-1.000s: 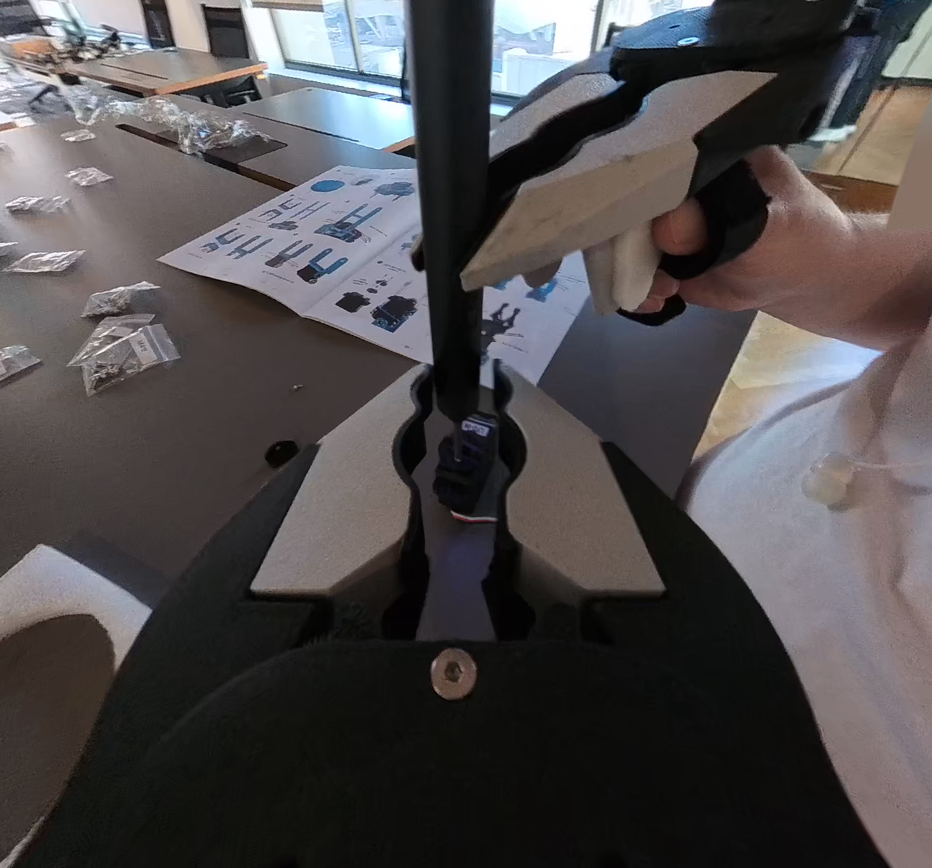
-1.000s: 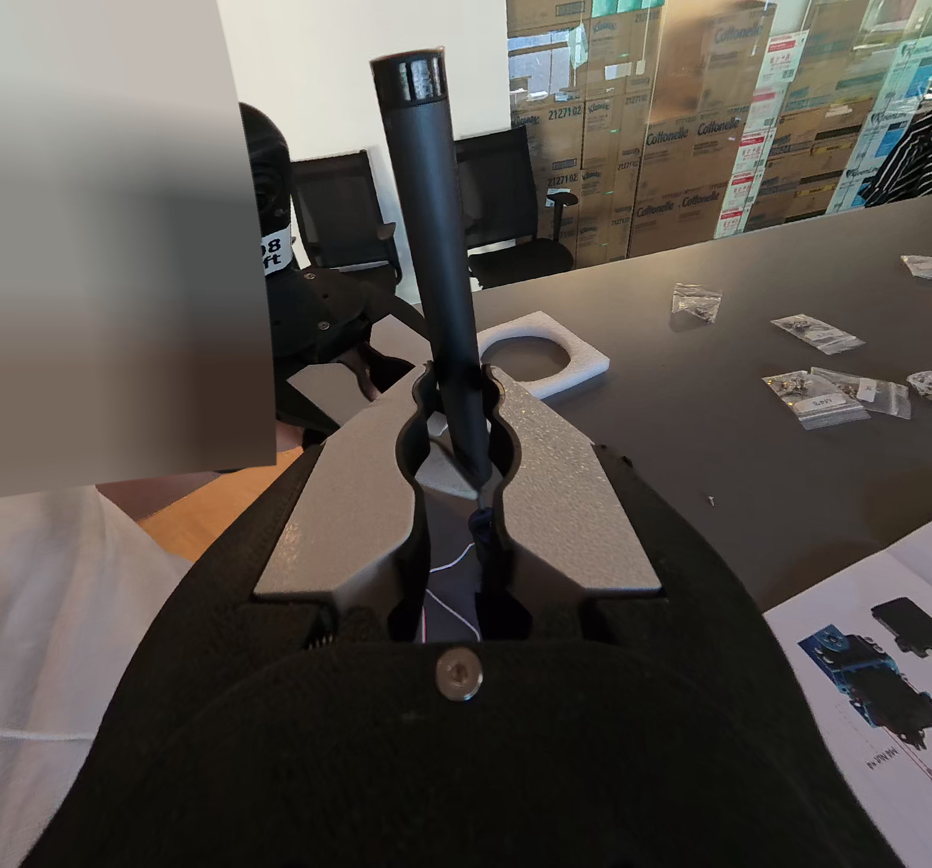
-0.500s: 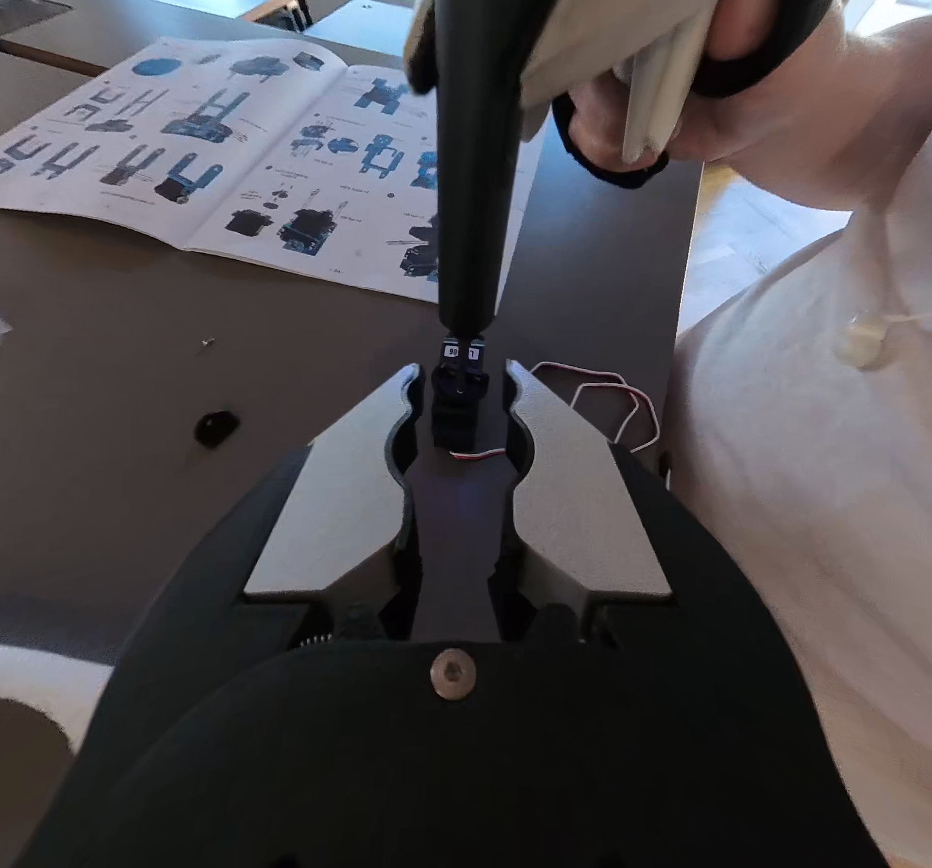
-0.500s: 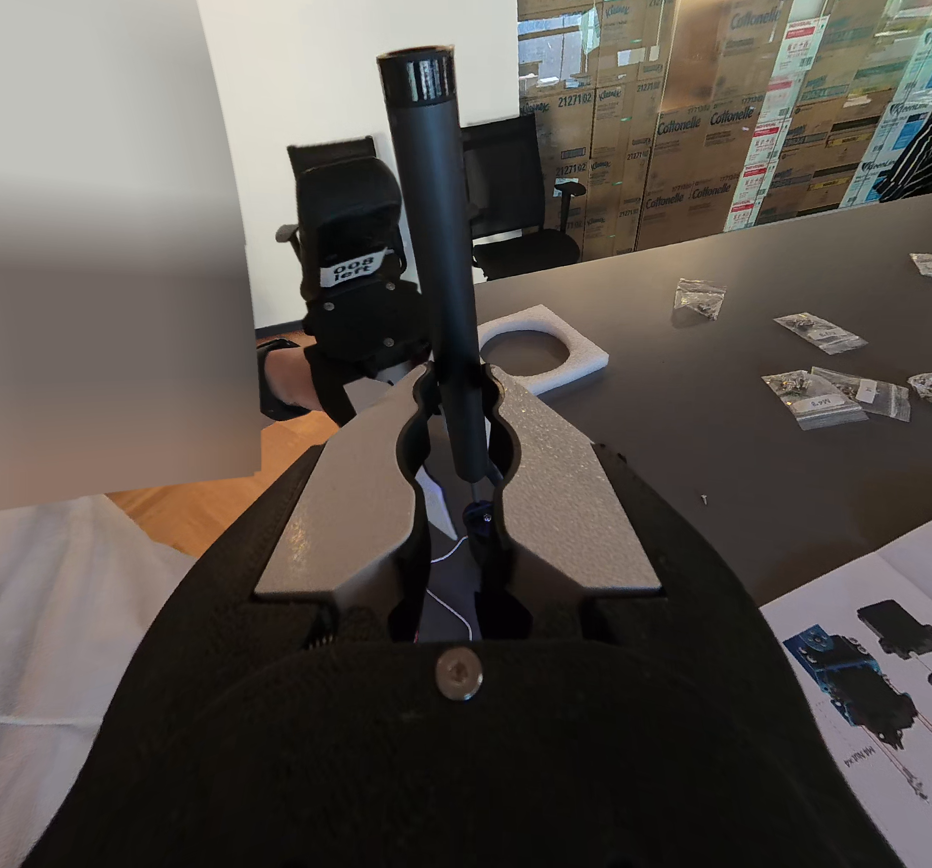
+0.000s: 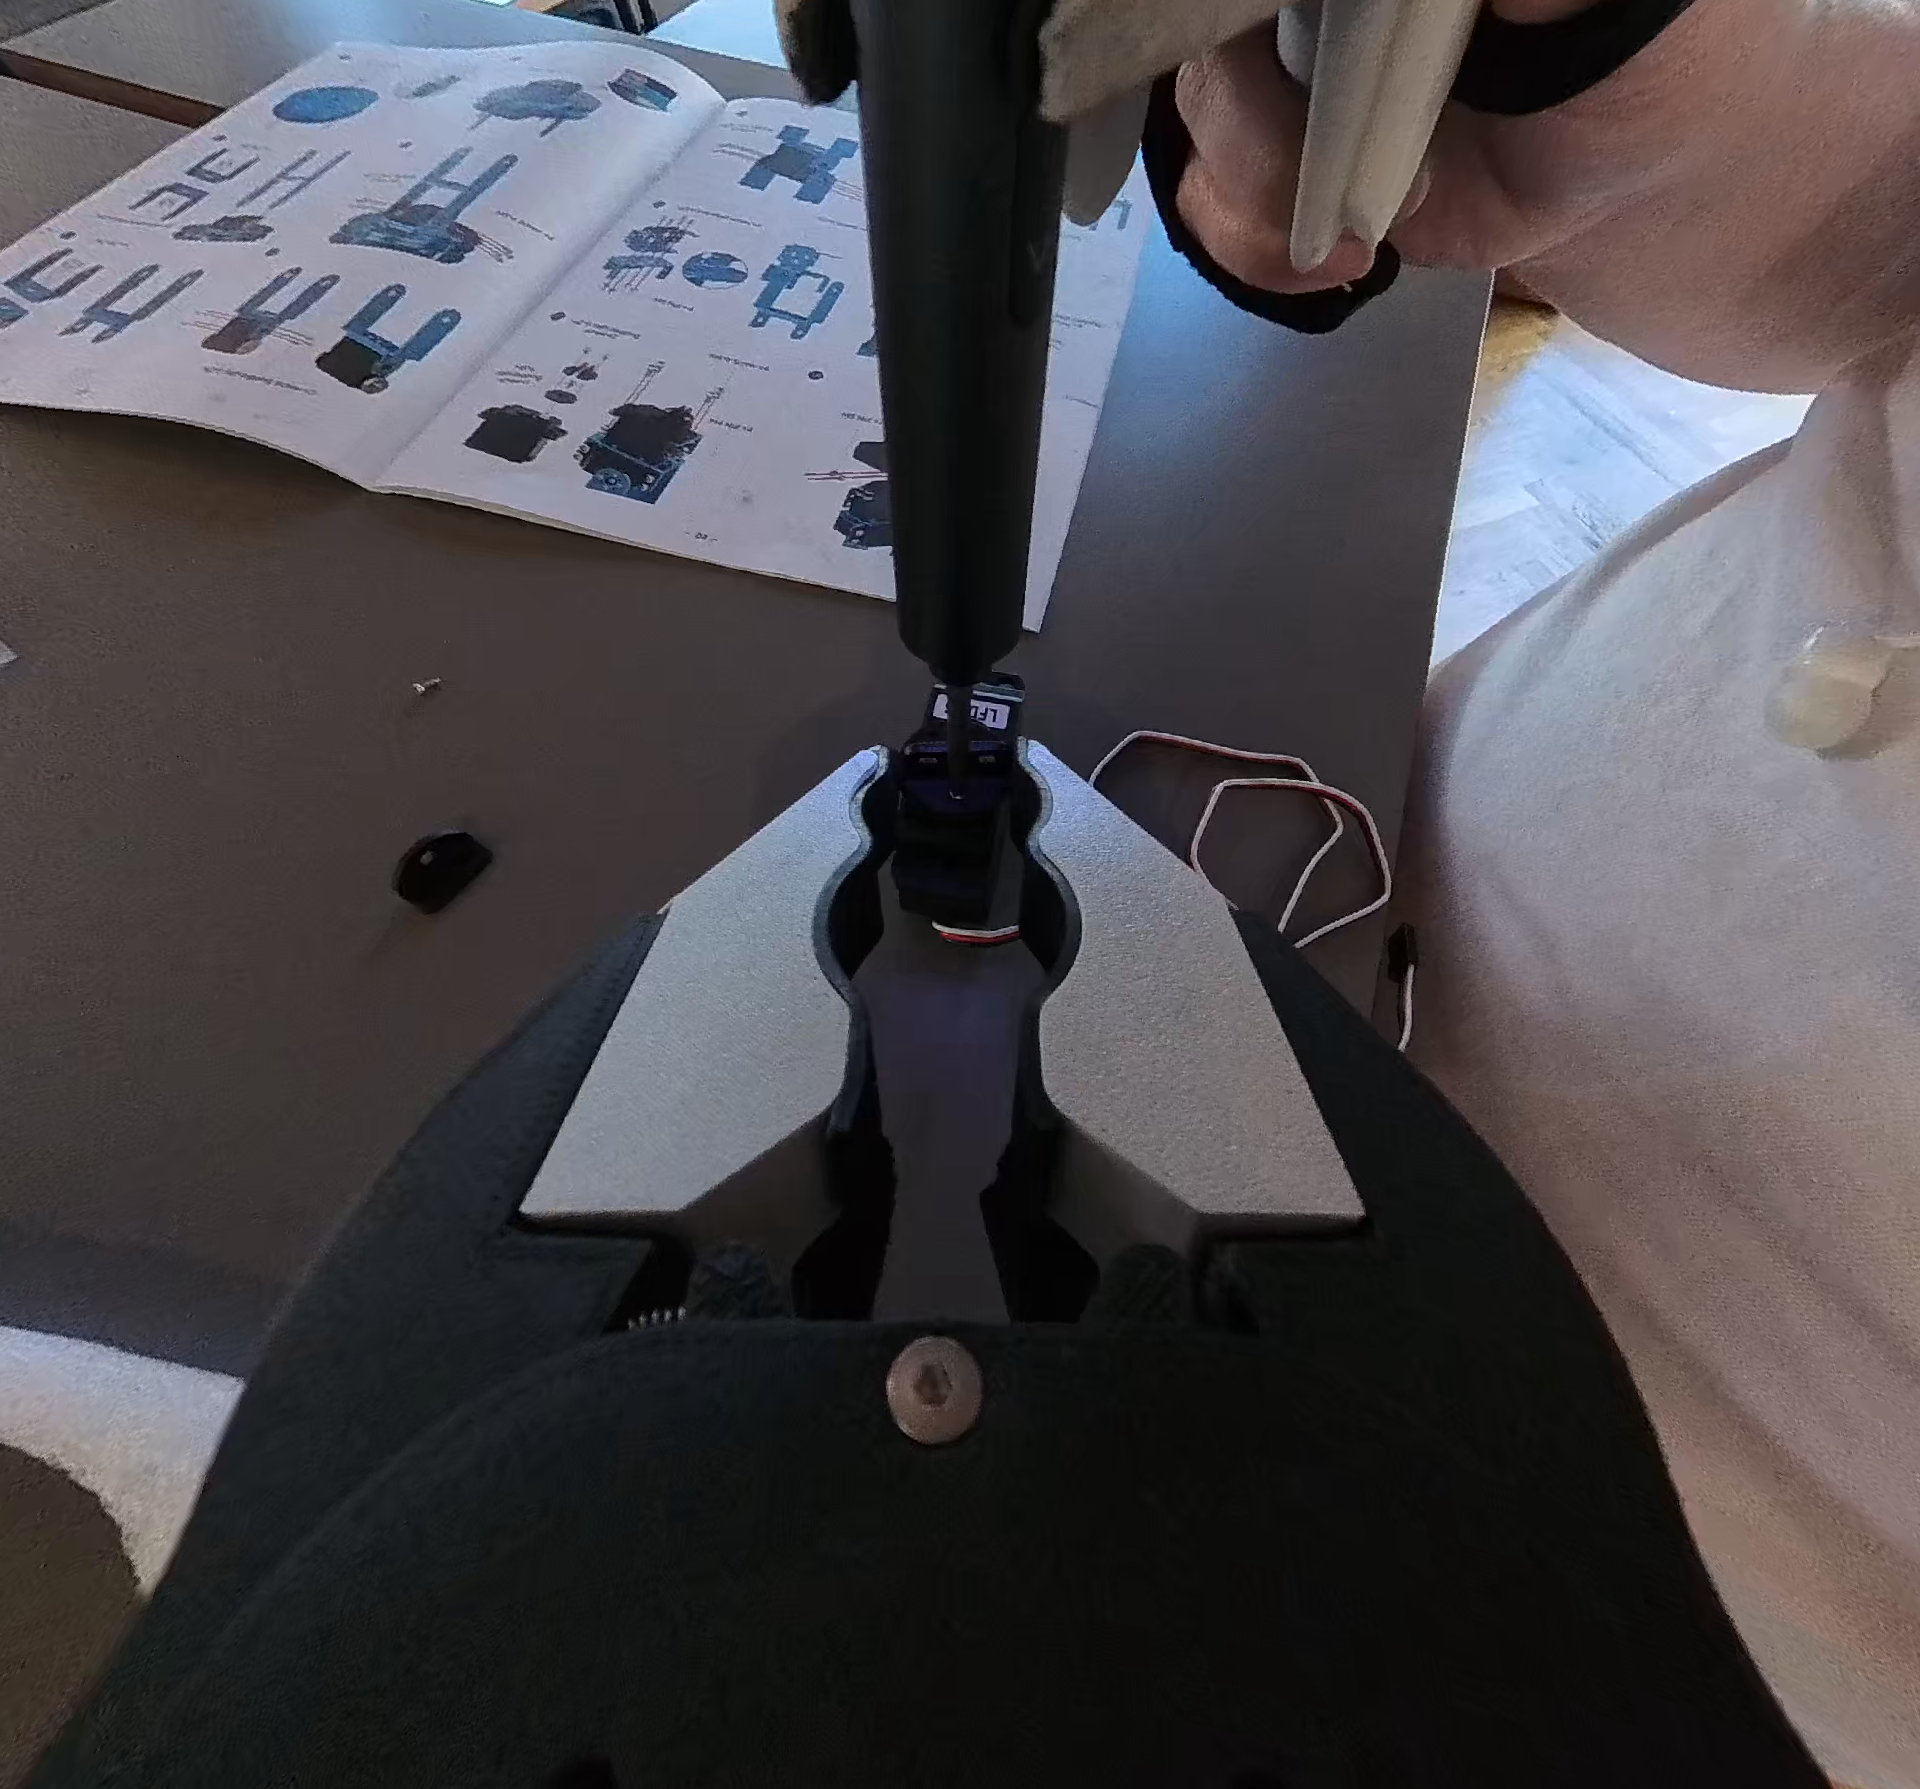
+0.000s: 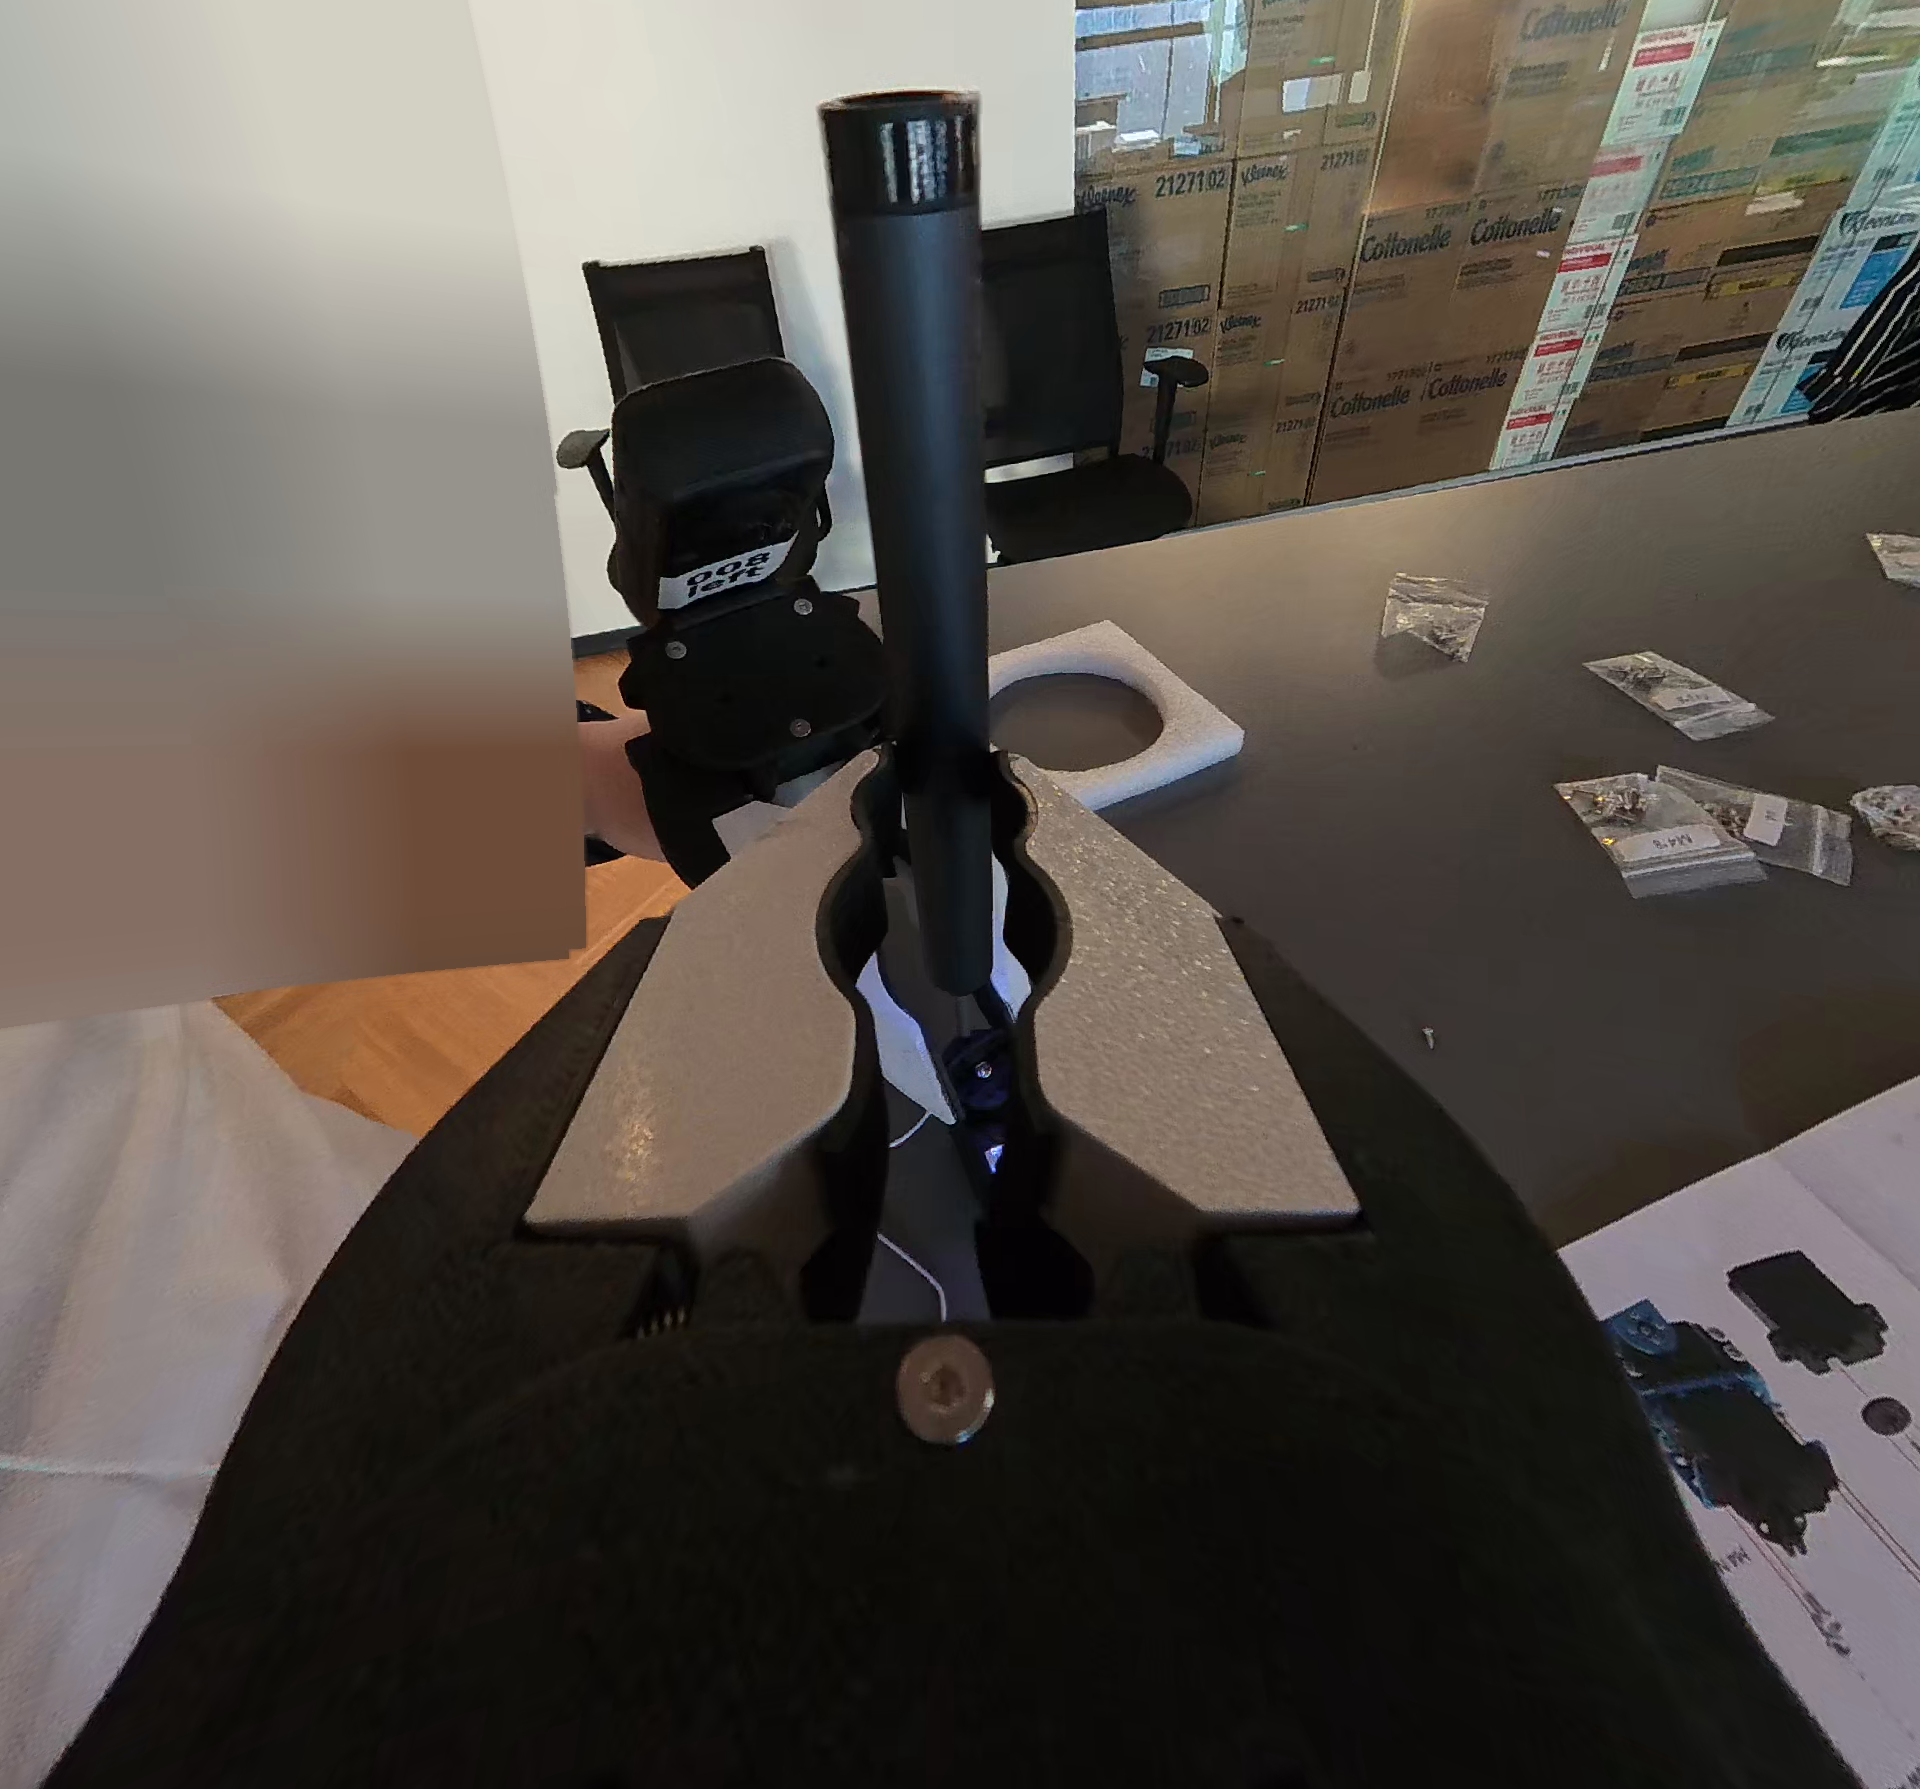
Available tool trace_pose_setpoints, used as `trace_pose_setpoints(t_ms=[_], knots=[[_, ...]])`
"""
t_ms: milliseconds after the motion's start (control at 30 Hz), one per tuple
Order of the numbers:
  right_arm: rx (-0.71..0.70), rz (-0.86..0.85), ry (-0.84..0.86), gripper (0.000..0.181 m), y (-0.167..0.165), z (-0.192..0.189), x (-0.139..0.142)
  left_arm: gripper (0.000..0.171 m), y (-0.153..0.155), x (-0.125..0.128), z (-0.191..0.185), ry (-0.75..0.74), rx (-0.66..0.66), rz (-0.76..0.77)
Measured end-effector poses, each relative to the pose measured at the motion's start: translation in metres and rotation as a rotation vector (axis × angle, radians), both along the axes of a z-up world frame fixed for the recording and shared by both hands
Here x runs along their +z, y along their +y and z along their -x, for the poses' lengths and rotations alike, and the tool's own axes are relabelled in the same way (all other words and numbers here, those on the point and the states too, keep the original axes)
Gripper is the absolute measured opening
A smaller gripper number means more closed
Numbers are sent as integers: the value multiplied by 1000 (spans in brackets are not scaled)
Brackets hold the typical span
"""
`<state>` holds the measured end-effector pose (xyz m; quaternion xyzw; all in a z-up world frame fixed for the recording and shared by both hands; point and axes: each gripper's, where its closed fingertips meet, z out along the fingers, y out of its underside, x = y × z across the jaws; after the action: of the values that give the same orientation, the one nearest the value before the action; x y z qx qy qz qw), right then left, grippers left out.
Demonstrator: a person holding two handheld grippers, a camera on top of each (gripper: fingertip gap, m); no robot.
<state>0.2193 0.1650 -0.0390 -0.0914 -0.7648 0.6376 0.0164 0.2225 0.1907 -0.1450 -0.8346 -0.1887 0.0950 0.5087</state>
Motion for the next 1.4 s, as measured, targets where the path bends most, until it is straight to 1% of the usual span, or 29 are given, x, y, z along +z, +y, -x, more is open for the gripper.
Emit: trace_pose_setpoints(t_ms=[400, 500, 667, 833, 1000, 1400], knots=[[10, -4, 41, 15, 0, -1, 0, 20, 0, 0, 0, 5, 17, 17], [49, 4, 45, 15, -2, -6, 0, 20, -1, 0, 0, 8, 20, 24], [71, -19, 77, 15, -2, -9, 0, 20, 0, 0, 0, 5, 20, 29], [36, -11, 39, 16, -3, -9, 0, 20, 0, -1, 0, 10, 26, 48], [-23, -2, 54, 16, -2, -8, 0, 20, 1, -1, 1, 7, 32, 58], [-43, 3, 110, 15, 2, -7, 0, 20, 1, -1, 1, 4, 35, 52]])
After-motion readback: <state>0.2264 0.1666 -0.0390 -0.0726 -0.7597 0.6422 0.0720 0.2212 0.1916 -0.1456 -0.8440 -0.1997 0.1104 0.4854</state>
